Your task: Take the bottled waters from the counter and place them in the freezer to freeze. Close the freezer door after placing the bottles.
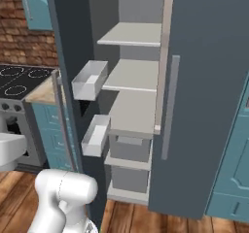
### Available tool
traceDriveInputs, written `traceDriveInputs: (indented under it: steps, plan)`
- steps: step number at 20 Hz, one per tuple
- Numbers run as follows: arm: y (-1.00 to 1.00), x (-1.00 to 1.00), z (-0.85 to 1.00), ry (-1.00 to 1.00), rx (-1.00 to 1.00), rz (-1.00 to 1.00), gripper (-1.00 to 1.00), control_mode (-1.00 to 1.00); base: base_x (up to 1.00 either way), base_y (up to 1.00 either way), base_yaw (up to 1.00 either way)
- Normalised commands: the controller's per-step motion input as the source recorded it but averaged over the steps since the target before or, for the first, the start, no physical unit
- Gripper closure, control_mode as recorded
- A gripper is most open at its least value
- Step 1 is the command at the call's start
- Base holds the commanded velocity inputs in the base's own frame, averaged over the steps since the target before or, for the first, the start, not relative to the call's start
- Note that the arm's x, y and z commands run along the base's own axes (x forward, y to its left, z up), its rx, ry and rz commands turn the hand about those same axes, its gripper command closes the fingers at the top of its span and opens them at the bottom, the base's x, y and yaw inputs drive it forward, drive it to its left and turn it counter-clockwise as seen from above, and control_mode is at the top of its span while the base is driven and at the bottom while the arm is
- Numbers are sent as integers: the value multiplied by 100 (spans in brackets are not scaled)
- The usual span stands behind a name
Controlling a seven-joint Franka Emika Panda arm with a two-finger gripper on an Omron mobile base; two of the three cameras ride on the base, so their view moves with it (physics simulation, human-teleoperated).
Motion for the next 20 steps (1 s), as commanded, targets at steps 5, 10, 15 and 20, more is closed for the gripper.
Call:
traceDriveInputs:
  steps: [5, 10, 15, 20]
  plan:
    - [0, 0, 0, 0, 0, 0, 100, 100, -6, -83, 0]
    - [0, 0, 0, 0, 0, 0, 100, 100, 0, -76, 1]
    - [0, 0, 0, 0, 0, 0, 100, 100, 18, -60, 5]
    - [0, 0, 0, 0, 0, 0, 100, 100, 41, -51, 13]
